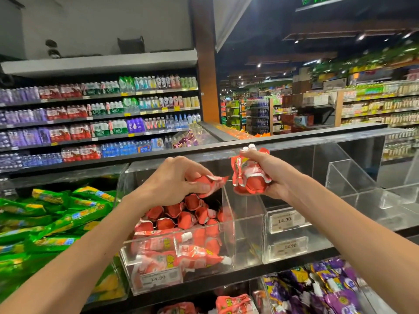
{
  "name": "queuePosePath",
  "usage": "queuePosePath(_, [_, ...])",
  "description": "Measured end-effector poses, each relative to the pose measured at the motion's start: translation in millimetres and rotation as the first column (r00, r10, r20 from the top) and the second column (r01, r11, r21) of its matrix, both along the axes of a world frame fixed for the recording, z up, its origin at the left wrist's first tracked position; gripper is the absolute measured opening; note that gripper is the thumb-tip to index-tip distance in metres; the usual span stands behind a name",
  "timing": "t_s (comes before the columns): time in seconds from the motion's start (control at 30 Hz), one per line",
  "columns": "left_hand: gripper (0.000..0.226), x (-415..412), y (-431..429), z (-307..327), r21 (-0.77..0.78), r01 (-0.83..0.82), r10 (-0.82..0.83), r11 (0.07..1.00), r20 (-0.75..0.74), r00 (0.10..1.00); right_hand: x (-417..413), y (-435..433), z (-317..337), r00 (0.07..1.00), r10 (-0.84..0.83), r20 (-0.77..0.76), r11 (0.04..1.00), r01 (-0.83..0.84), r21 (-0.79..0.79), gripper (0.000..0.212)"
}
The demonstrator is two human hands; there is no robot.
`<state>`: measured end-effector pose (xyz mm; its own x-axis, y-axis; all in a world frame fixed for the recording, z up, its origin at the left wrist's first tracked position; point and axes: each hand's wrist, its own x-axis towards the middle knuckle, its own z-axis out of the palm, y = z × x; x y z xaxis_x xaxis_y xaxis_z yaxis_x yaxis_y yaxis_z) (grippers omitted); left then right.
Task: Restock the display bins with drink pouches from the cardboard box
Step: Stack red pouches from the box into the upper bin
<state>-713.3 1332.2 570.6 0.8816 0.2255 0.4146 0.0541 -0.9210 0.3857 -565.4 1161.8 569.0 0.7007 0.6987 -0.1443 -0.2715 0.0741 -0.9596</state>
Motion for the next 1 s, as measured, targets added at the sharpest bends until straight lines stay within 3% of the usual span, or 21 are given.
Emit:
queuePosePath(0.13, [0.027,20.3,9.8,-10.9,0.172,-0.141,0.146,0.975,-0.019,0.989,6.5,-7.9,-1.4,0.999,-0.042,0.003,0.999,0.042,0.005,0.030])
queuePosePath(0.23, [0.026,48.4,22.8,-30.2,0.162,-0.124,0.146,0.979,-0.132,0.981,7.9,-7.7,-1.0,0.999,-0.029,0.025,1.000,0.029,0.006,0.031])
queuePosePath(0.4, [0.028,95.0,36.5,-56.5,0.114,-0.123,0.144,0.986,-0.197,0.970,9.3,-1.6,1.5,0.998,0.010,0.062,1.000,-0.011,0.018,0.034])
queuePosePath(0.5, [0.026,118.3,40.7,-74.4,0.015,-0.126,0.127,0.992,-0.208,0.970,10.8,0.1,0.0,0.997,0.021,0.081,1.000,-0.021,0.002,0.034])
queuePosePath(0.57, [0.038,126.5,40.5,-77.9,-0.091,-0.103,0.080,0.991,-0.233,0.969,11.2,-0.4,-1.8,0.996,0.023,0.086,1.000,-0.023,0.001,0.030])
queuePosePath(0.6, [0.040,127.8,40.7,-76.2,-0.125,-0.085,0.049,0.989,-0.270,0.962,11.6,-0.5,-2.8,0.996,0.019,0.087,1.000,-0.019,0.000,0.029])
queuePosePath(0.67, [0.024,125.6,45.9,-70.5,-0.183,-0.040,-0.031,0.982,-0.372,0.928,12.2,-0.3,-5.3,0.997,0.003,0.078,1.000,-0.003,-0.008,0.028])
queuePosePath(0.73, [0.030,118.9,53.2,-69.7,-0.268,0.015,-0.130,0.963,-0.416,0.900,9.3,1.3,-7.2,0.998,0.001,0.055,1.000,0.000,-0.008,0.024])
queuePosePath(0.83, [0.043,105.6,55.7,-64.3,-0.307,0.030,-0.138,0.951,-0.336,0.932,3.5,5.3,-7.9,0.999,0.019,0.034,1.000,-0.019,-0.011,0.022])
queuePosePath(1.0, [0.023,56.2,30.9,-22.6,-0.333,-0.005,0.025,0.943,0.056,0.998,-4.0,13.0,-5.2,0.998,0.049,0.027,0.999,-0.048,-0.011,0.026])
